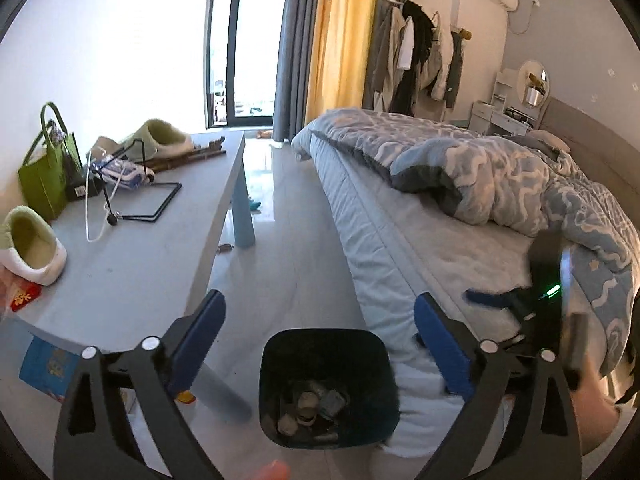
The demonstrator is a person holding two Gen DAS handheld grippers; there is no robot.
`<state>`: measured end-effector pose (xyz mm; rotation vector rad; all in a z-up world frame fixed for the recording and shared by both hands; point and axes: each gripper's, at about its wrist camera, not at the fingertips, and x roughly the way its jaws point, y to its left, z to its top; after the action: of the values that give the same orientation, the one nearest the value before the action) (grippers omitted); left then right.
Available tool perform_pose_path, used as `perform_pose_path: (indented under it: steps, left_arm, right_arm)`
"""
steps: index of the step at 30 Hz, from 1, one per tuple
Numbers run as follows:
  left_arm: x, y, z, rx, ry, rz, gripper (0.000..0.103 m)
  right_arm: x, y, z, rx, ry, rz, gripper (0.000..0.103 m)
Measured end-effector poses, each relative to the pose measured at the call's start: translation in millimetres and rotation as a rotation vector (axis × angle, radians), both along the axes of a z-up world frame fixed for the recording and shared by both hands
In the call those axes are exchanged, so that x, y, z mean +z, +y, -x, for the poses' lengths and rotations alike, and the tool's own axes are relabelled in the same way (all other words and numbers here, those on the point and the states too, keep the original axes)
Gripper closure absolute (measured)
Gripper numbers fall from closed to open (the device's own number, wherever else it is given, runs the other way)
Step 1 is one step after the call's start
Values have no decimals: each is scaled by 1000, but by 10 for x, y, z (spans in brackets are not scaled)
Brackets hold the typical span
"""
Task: Collect trash
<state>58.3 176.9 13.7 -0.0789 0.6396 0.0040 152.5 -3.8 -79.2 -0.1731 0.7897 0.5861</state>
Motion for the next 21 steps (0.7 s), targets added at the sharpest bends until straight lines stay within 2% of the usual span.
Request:
perform_pose_path:
  steps: [2, 7, 11, 16, 19, 21]
  left_arm:
    - [24, -101, 76, 17, -22, -45, 4]
    - [104, -332, 260, 40, -83, -98, 3]
    - [132, -521, 386, 19, -105, -96, 3]
    - [111, -692, 473, 12, -78, -83, 3]
    - [102, -741, 524, -5, -74, -33, 3]
    - [116, -810, 576, -4, -90, -46, 3]
  right_arm:
    - [139, -228, 74, -40, -44, -21, 4]
    - [427, -796, 301, -138, -151, -53, 3]
    - [633, -1205, 505, -207, -232, -38, 3]
    - [897, -1718, 803, -294, -308, -30, 3]
    - [1019, -2017, 983, -336, -336, -35, 3]
    - [1054, -2166, 1087, -358, -342, -37, 3]
